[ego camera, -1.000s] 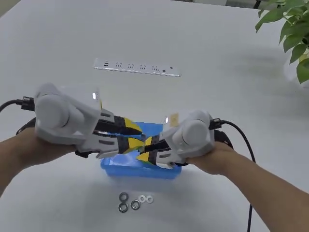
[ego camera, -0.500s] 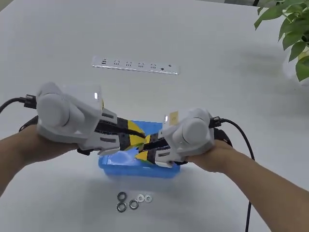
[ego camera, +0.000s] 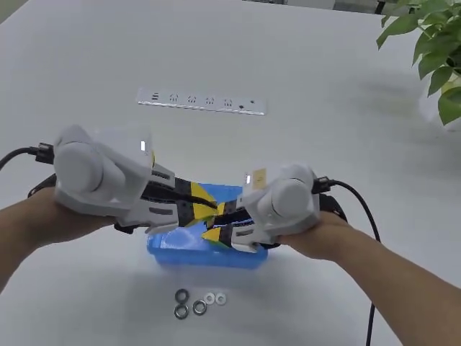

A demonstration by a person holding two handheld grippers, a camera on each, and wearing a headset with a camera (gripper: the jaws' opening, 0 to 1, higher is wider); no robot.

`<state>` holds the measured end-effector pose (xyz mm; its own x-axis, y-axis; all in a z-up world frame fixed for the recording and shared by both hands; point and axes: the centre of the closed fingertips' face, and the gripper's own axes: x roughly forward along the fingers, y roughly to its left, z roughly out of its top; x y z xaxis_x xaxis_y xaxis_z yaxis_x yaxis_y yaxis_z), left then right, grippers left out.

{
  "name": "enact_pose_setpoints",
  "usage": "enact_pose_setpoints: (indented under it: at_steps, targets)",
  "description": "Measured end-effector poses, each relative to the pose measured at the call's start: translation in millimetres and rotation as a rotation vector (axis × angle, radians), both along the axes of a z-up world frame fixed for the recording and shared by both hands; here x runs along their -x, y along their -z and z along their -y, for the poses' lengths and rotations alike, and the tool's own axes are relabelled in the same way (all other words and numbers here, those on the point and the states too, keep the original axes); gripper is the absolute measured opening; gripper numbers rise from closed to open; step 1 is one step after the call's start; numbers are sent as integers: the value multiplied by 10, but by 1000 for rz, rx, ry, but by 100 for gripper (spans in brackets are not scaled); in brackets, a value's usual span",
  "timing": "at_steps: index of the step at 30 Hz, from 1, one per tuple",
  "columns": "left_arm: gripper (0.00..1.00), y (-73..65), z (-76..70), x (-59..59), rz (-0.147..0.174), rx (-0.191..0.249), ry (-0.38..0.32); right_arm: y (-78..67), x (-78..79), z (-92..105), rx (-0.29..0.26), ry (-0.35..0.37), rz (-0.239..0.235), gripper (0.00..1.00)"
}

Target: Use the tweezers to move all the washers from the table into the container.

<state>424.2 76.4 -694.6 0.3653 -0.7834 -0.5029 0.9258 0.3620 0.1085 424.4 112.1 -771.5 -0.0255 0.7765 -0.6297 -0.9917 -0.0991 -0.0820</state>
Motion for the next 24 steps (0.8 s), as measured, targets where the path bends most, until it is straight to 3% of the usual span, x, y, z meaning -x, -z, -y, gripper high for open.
enact_pose_setpoints:
  at_steps: [24]
  targets:
    - [6, -293, 81, 146, -3, 51, -11, -300, 79, 198, -34, 80, 11, 22]
